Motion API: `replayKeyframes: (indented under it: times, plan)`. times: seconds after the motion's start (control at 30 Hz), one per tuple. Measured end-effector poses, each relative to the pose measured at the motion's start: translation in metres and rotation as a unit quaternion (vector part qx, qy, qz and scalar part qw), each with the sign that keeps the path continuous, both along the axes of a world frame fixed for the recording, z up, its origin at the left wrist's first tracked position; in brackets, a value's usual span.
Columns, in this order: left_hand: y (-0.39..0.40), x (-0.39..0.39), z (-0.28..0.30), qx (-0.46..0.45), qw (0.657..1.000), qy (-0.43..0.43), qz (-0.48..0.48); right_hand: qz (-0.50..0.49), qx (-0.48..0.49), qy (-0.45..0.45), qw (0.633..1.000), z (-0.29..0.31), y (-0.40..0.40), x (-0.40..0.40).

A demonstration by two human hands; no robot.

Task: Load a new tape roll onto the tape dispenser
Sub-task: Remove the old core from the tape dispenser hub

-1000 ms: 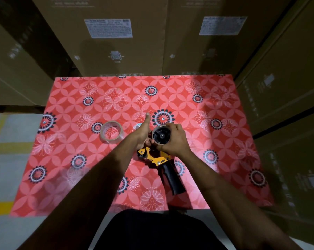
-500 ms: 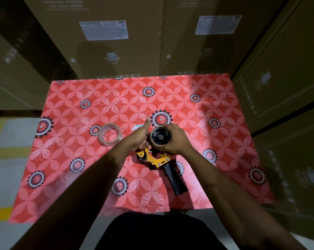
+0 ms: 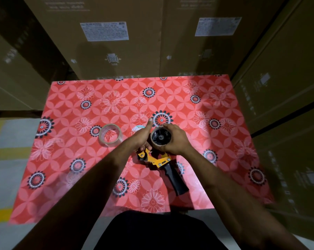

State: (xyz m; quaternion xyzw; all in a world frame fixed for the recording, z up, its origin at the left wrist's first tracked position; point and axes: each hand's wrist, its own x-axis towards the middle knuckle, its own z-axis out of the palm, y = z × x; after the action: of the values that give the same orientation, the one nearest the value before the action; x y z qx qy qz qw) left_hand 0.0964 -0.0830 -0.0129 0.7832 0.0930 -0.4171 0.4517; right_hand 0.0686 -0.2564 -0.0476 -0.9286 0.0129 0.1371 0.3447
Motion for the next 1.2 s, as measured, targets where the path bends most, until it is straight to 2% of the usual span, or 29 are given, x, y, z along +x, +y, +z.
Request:
replayKeyframes:
  times: [0.13,0.23,0.43,0.67,0.97,1.2]
  plan:
    - [-0.004,-0.009,0.005,0.027,0.999,-0.023,0.005,-0.053,-0.002,0.001,0.999,-0.002,0.006,-0.006]
    - [-0.004,-0.015,0.006,0.023,0.999,-0.042,0.021,-0.055,-0.012,-0.004,0.998,-0.003,0.000,-0.003]
    - [-0.001,-0.005,-0.002,-0.024,0.999,0.002,0.040,-0.052,0.065,-0.009,0.997,-0.004,-0.008,-0.005]
    - [-0.006,-0.006,-0.004,-0.001,1.000,0.000,0.018,-0.044,-0.039,0.038,0.998,0.003,0.014,-0.005]
    - [-0.003,-0.009,-0.012,-0.005,1.000,-0.010,0.016,-0.041,0.046,0.001,0.998,-0.007,0.004,-0.011]
    - [-0.012,-0.013,0.002,0.004,1.000,0.000,0.023,-0.071,0.022,0.000,0.997,-0.006,0.004,-0.011]
